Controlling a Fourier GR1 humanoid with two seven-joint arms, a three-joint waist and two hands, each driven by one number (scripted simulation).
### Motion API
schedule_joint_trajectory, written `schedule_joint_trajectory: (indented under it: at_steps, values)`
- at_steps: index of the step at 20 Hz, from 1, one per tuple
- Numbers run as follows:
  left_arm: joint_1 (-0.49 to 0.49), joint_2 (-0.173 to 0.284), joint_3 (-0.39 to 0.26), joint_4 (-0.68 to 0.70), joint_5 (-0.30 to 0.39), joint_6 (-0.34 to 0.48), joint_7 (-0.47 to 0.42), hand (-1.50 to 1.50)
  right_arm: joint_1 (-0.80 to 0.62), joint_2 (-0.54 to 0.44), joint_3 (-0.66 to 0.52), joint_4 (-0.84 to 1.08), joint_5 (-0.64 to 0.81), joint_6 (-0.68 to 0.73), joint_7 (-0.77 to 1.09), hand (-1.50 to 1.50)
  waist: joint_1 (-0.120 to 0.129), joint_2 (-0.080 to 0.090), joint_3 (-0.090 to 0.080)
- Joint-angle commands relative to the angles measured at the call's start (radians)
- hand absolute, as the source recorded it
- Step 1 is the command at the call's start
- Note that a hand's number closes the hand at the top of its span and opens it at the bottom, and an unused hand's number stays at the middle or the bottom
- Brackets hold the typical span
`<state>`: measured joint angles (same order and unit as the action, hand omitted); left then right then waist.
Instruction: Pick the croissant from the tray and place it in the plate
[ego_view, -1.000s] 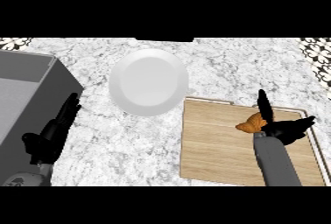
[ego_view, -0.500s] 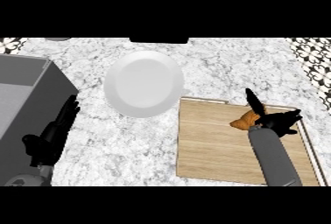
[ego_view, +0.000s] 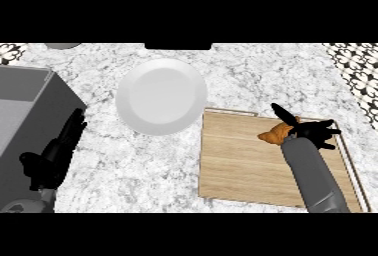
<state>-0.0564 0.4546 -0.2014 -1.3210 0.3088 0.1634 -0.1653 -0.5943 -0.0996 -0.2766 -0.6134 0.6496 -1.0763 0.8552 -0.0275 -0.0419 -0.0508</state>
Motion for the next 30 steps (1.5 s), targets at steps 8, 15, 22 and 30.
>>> schedule_joint_trajectory:
  at_steps: [8,15,22,30]
  values:
    - [0.003,0.017,0.015,-0.004,0.004,-0.027,0.003,0.0,-0.058,0.003,-0.009,0.071,0.094,0.143,0.361,-1.5,0.001,0.027,0.045]
    - [-0.003,0.002,0.023,0.033,-0.004,-0.029,-0.008,0.0,-0.052,0.04,-0.007,-0.034,0.118,0.181,0.389,1.5,-0.005,0.028,0.048]
    - [-0.007,-0.025,0.016,0.006,-0.019,-0.02,-0.012,0.0,0.033,0.041,0.025,-0.136,0.162,0.249,0.377,1.5,0.007,0.034,0.049]
    - [0.02,-0.033,0.031,-0.006,-0.028,-0.015,-0.025,0.0,0.124,0.094,0.155,-0.277,0.495,0.313,0.521,1.5,0.005,0.028,0.046]
